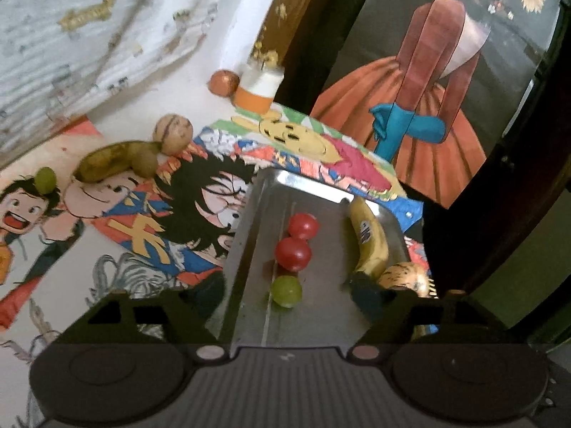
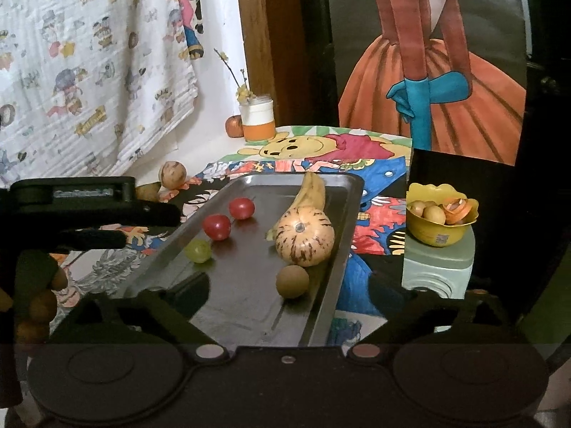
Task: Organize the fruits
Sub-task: 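Lift both open grippers away from the tray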
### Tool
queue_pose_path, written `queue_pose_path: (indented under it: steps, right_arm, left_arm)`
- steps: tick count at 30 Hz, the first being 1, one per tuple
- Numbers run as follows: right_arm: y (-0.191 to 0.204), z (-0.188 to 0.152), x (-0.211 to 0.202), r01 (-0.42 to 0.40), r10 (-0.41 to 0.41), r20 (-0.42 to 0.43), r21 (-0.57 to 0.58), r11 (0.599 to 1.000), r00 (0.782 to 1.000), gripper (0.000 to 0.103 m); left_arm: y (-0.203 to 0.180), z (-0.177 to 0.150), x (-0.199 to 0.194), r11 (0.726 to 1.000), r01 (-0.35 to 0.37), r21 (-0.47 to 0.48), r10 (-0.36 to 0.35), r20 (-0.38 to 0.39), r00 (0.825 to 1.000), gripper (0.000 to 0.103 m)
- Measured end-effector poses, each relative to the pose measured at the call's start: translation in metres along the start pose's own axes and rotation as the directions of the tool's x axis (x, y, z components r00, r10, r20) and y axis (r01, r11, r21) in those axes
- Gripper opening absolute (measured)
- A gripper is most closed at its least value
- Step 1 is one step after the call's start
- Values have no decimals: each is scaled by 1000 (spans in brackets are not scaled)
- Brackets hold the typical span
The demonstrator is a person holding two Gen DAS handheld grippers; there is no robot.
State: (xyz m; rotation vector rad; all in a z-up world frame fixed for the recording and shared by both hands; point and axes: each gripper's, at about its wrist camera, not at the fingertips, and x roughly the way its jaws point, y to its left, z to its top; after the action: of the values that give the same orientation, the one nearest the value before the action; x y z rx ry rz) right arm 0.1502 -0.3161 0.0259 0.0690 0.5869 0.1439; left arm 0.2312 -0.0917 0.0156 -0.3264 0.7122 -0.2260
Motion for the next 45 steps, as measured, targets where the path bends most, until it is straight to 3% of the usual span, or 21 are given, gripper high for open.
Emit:
queue_pose_path:
  steps: [5, 13, 19, 26, 34, 45]
  right_arm:
    - [10, -2, -14, 1, -1, 3, 10, 1000, 1000, 102]
    - [32, -5, -31, -7, 7, -14, -1, 1000, 1000, 102]
    - [46, -11, -36, -9, 10, -98, 6, 1000, 995, 102]
    - [63, -23, -35, -41, 40, -195, -1, 999, 980, 102]
    - [90, -26, -27, -84, 62, -264, -71, 994, 962, 102]
    - [120, -3, -15, -126, 80, -263, -162, 979, 962, 102]
  left_arm:
    - [4, -4, -27, 1000, -1, 12, 1, 43, 999, 103]
    - [16, -18, -66, 999, -26, 33, 23, 76, 997, 103]
    - [29, -29, -90, 991, -105, 77, 98, 97, 990, 103]
    - [50, -42, -106, 974, -212, 83, 209, 45, 977, 103]
    - [70, -48, -123, 956, -280, 81, 279, 27, 960, 103]
    - [100, -41, -129, 934, -352, 65, 351, 23, 936, 103]
